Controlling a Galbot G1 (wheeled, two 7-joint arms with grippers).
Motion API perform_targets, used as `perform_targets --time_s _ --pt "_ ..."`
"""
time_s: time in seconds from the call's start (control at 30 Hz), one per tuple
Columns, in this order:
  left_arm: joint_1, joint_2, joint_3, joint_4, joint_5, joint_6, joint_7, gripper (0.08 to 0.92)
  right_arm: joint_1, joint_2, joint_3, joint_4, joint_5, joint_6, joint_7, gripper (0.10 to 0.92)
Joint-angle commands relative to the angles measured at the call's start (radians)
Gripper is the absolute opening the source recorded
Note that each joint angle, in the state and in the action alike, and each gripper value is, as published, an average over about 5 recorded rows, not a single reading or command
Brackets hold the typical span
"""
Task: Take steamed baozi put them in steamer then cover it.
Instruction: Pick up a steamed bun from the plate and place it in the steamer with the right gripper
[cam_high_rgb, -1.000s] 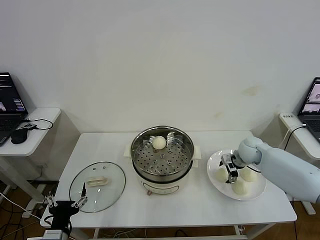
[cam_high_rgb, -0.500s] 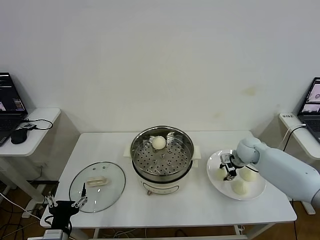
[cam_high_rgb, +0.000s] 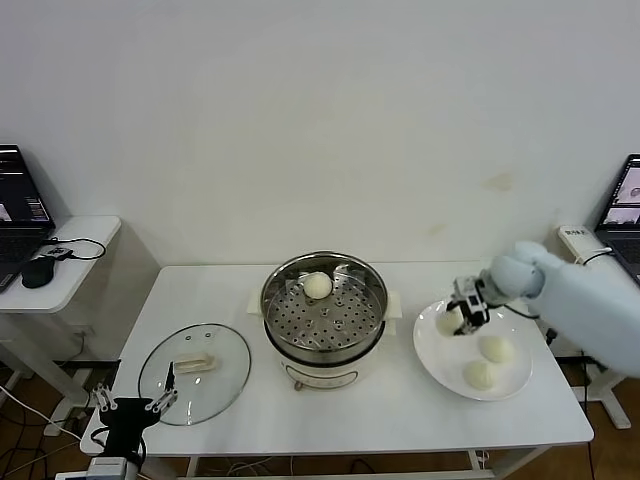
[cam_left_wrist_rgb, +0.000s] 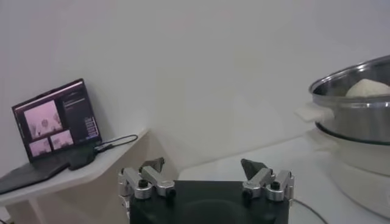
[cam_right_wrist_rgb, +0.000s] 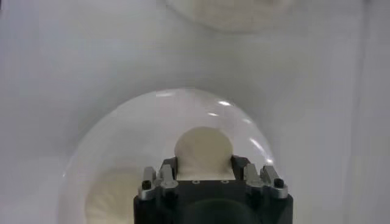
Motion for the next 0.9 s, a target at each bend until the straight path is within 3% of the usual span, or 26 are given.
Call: perform_targets --time_s 0.03,0.2,0.4,0.67,0.9 --pt "-0.001 0.001 0.001 -0.001 -0.001 0.0 0.0 0.823 0.353 -0.004 -0.18 0.088 0.181 -0.037 -0.006 0.571" --pt "-0.001 0.004 0.001 -0.005 -0.005 0.0 0.0 0.823 0.475 0.144 -0.267 0.107 0.314 -0.106 0.038 0.577" --pt "0.007 0.002 -0.014 -0.013 -0.015 -0.001 -0.001 0.823 0.418 0.353 -0.259 0.056 0.424 -0.204 0.104 0.584" --pt "0.025 -0.01 -0.048 -0.028 -0.025 -0.002 -0.002 0.823 0.269 0.574 -0.255 -0.057 0.449 -0.313 0.163 0.585" --pt "0.03 -0.023 -0.06 -0.046 -0.026 -0.002 -0.002 0.823 0.173 0.672 -0.258 -0.121 0.457 -0.385 0.22 0.585"
